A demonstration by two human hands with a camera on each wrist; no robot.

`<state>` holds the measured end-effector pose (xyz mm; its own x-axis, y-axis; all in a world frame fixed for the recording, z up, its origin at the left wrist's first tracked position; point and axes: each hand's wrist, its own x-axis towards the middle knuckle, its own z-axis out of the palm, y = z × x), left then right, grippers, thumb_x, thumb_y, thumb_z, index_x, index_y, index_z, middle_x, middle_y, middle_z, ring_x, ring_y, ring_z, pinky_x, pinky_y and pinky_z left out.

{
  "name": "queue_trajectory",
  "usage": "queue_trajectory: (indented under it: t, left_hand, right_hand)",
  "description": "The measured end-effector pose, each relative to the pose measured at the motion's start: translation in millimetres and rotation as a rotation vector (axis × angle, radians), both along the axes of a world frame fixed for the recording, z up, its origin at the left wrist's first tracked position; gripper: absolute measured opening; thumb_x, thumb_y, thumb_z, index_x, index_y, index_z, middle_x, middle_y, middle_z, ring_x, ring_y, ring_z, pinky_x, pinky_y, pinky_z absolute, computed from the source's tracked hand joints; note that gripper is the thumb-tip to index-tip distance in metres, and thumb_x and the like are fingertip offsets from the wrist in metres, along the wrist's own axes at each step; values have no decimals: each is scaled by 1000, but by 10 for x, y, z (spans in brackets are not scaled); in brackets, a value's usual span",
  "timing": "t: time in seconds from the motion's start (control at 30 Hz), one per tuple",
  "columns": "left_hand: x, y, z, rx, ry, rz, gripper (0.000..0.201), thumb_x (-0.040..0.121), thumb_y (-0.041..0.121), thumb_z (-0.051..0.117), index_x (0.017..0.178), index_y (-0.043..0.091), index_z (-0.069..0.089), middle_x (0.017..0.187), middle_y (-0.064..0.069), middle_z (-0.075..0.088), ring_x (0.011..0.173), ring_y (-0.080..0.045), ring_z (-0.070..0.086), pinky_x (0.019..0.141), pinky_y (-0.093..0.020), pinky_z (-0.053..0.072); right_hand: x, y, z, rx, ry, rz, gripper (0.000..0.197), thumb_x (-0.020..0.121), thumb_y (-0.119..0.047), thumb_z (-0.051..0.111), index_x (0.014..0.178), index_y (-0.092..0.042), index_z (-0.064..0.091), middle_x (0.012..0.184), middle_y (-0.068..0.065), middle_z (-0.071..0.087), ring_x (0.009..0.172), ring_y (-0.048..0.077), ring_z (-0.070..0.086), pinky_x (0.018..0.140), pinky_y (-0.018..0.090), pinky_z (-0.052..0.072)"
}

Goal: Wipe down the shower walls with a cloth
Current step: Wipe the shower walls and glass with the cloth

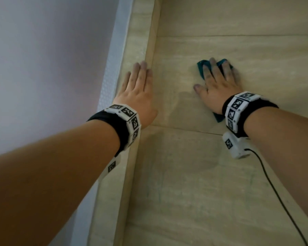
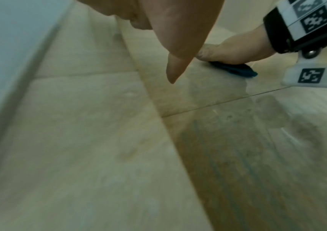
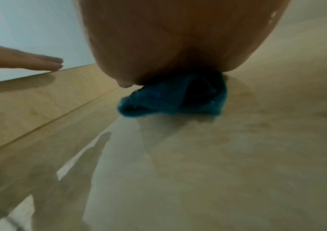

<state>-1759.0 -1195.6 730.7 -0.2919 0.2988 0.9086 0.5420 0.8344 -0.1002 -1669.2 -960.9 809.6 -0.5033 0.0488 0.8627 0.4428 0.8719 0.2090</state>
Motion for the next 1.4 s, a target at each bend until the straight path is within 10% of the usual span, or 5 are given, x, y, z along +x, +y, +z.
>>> queue_trajectory:
  t: [0.73, 1.1, 1.4]
  left_hand:
    - [-333, -96, -292, 144, 31, -195, 80, 107, 19, 35, 162, 17, -24, 169, -6, -30, 156, -22, -27, 129, -41, -12]
    - [-381, -67, -298, 157, 57, -198, 87, 101, 5, 38, 161, 18, -23, 170, -6, -29, 157, -23, -26, 128, -41, -13]
    - [-322, -98, -272, 151, 17, -193, 79, 104, 13, 33, 162, 19, -21, 170, -5, -28, 157, -21, -26, 129, -41, -12]
  right_hand:
    - [-651, -666, -864, 441, -283, 106, 72, 104, -59, 30, 164, -30, 2, 172, -7, -10, 158, 28, -12, 127, 46, -8]
    - [-674, -731, 266, 212, -4, 29, 71, 102, -58, 24, 164, -24, 14, 173, -2, 2, 157, 30, -1, 126, 48, 1]
    - [-926, -1005, -611, 257, -125, 71, 75, 102, -55, 16, 164, -18, -1, 172, 2, -11, 157, 34, -13, 126, 51, -9]
